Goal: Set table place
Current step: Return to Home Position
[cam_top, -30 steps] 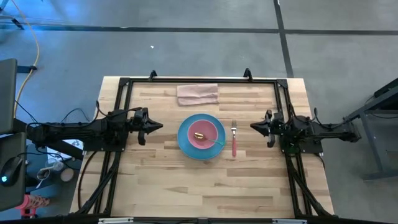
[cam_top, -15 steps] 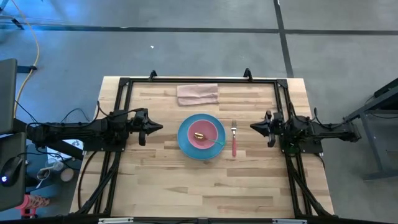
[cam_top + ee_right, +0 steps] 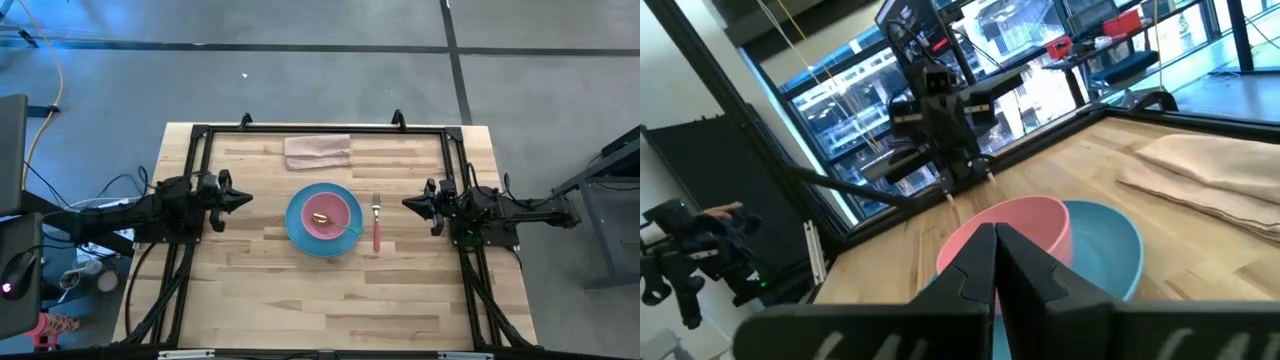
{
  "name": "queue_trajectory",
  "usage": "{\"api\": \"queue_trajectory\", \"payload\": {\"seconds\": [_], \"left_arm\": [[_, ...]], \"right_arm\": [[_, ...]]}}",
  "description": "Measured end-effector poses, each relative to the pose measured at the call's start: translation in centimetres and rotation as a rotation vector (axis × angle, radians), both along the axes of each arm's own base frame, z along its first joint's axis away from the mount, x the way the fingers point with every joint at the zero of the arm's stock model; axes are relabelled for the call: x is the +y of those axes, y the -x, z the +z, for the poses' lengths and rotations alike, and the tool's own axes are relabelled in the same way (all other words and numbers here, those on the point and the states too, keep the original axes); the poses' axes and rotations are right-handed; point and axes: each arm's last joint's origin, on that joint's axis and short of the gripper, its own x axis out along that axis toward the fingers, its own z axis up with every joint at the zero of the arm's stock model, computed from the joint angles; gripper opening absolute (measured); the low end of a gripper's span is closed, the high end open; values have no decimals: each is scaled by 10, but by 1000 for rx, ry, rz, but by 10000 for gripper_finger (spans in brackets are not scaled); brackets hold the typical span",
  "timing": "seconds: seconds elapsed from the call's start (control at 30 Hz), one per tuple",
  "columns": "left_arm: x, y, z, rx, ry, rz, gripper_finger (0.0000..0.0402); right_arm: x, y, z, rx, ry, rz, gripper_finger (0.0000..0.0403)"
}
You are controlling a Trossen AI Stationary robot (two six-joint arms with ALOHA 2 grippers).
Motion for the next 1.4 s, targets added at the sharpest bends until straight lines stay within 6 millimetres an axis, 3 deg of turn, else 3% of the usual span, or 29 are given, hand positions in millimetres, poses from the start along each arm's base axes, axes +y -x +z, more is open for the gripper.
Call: {"api": "queue_trajectory", "payload": {"seconds": [0.43,1.4], "left_arm": [[-13,-2,2,-21,-3,-88,1],[-13,-2,0,2,3,-76,1]], "right_arm": [[0,0,0,0,0,-3,0],[0,-1,-1,9,0,0,0]]}}
